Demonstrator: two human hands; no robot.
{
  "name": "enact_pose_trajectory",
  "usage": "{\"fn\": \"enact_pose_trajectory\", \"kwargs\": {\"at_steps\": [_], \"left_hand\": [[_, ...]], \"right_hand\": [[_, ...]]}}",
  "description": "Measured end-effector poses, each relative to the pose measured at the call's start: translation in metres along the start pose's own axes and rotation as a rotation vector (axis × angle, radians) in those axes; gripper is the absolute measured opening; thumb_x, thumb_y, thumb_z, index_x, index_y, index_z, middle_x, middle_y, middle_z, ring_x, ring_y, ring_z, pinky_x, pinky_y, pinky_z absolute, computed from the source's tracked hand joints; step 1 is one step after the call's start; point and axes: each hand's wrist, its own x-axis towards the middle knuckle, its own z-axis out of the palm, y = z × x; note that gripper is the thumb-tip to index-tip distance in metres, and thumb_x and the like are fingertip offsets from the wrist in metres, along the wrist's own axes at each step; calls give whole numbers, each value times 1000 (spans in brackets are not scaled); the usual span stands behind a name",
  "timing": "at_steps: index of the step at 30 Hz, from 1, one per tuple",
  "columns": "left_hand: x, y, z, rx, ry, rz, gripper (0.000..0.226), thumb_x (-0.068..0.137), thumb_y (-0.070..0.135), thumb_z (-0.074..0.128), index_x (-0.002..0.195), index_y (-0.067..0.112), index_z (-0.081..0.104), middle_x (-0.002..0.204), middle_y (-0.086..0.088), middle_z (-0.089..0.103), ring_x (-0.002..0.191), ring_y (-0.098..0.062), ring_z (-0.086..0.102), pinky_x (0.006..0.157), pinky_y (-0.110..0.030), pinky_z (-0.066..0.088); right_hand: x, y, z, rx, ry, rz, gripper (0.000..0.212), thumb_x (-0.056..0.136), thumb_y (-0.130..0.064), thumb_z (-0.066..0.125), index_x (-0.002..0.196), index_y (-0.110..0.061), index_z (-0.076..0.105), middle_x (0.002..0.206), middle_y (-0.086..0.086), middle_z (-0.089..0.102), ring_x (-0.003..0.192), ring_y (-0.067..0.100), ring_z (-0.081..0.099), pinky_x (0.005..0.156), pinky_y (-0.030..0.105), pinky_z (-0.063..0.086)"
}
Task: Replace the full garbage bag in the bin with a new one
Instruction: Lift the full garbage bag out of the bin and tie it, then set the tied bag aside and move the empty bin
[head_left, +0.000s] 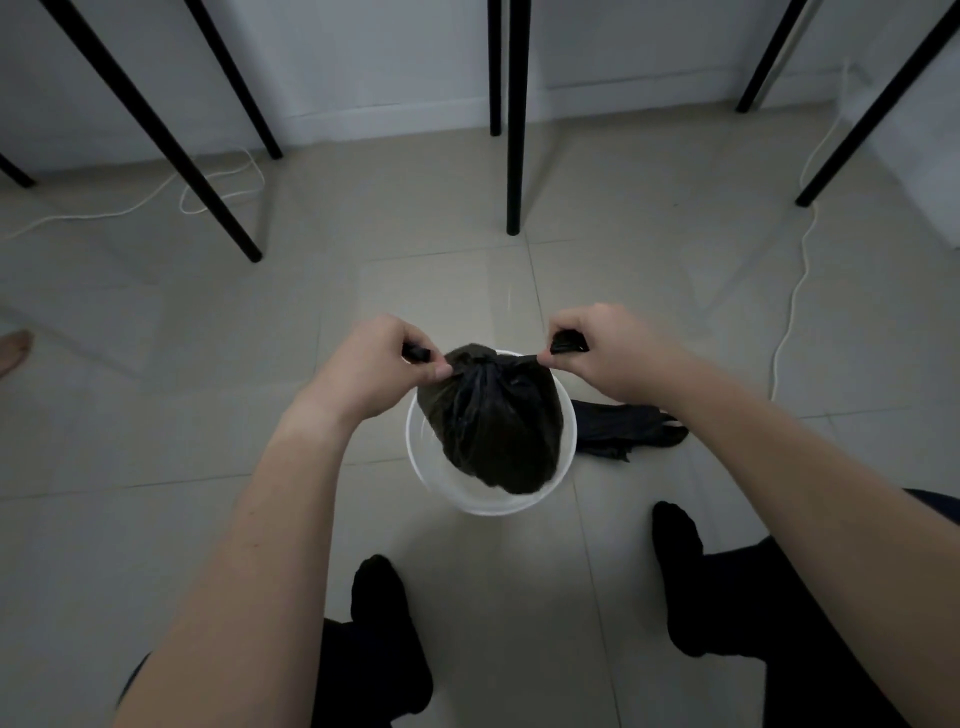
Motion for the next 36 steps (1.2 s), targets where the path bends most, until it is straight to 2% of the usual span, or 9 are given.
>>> {"fn": "enact_pose_trajectory", "kwargs": {"at_steps": [3, 7, 11, 15, 18, 22, 29, 33, 36], "left_hand": [[-3, -3, 0, -11, 83, 40, 10, 92, 24, 82, 84, 19, 80, 76, 11, 73, 65, 14, 59, 60, -4, 38], [-14, -9, 24, -257, 134, 118, 15, 100, 21, 72, 86, 18, 67, 77, 10, 67, 69, 4, 58, 70, -9, 43], [-13, -14, 52, -552, 59, 43, 17, 108, 25, 59, 93, 17, 56, 83, 1, 61, 78, -17, 54, 76, -46, 55], [-1, -12, 58, -780, 7, 7, 16, 109, 25, 57, 95, 19, 57, 93, -4, 71, 94, -18, 69, 90, -55, 63], [5, -9, 64, -861, -65, -2, 15, 110, 23, 56, 95, 22, 56, 96, -8, 69, 95, -20, 67, 90, -62, 59], [13, -8, 69, -790, -120, 34, 19, 108, 28, 59, 90, 22, 58, 91, -11, 63, 86, -25, 54, 72, -49, 43], [37, -27, 80, -622, 36, -112, 26, 105, 35, 62, 88, 17, 72, 77, 4, 74, 69, -13, 69, 64, -34, 52], [50, -65, 107, -287, 120, -333, 29, 100, 27, 63, 119, 6, 70, 118, -14, 73, 113, -33, 67, 92, -36, 49], [43, -95, 129, -206, 33, -537, 41, 100, 24, 61, 129, -5, 62, 128, -28, 68, 119, -44, 65, 99, -44, 53]], "right_hand": [[-6, -2, 0, 50, 32, 1, 24, 94, -34, 73, 76, -26, 59, 71, -8, 60, 67, 8, 54, 57, 28, 39], [-18, 0, 2, 24, 96, -38, 23, 96, -33, 69, 80, -21, 58, 71, -5, 58, 65, 7, 51, 57, 30, 32], [-23, -3, 7, 9, 169, -55, 20, 96, -30, 68, 84, -17, 59, 85, -1, 64, 83, 19, 58, 72, 36, 46], [-21, -18, 21, 268, 138, 34, 29, 87, -50, 72, 95, -29, 53, 93, -9, 69, 85, 10, 67, 78, 35, 56], [-18, -25, 38, 163, 72, 53, 51, 79, -62, 74, 117, -33, 54, 113, -14, 67, 105, 10, 64, 88, 32, 52], [-11, -16, 56, -7, 142, 102, 32, 93, -35, 71, 120, -19, 66, 114, 5, 73, 107, 27, 66, 82, 30, 45], [-21, -3, 57, 26, 235, 178, 22, 93, -28, 70, 115, -23, 72, 106, 3, 75, 98, 26, 67, 83, 33, 48], [-29, 16, 47, 36, 284, 208, 23, 93, -27, 69, 116, -25, 72, 104, 1, 76, 98, 24, 68, 83, 31, 49], [-32, 41, 32, 6, 335, 240, 23, 91, -24, 71, 114, -22, 73, 104, 4, 77, 99, 27, 70, 84, 31, 50]]}}
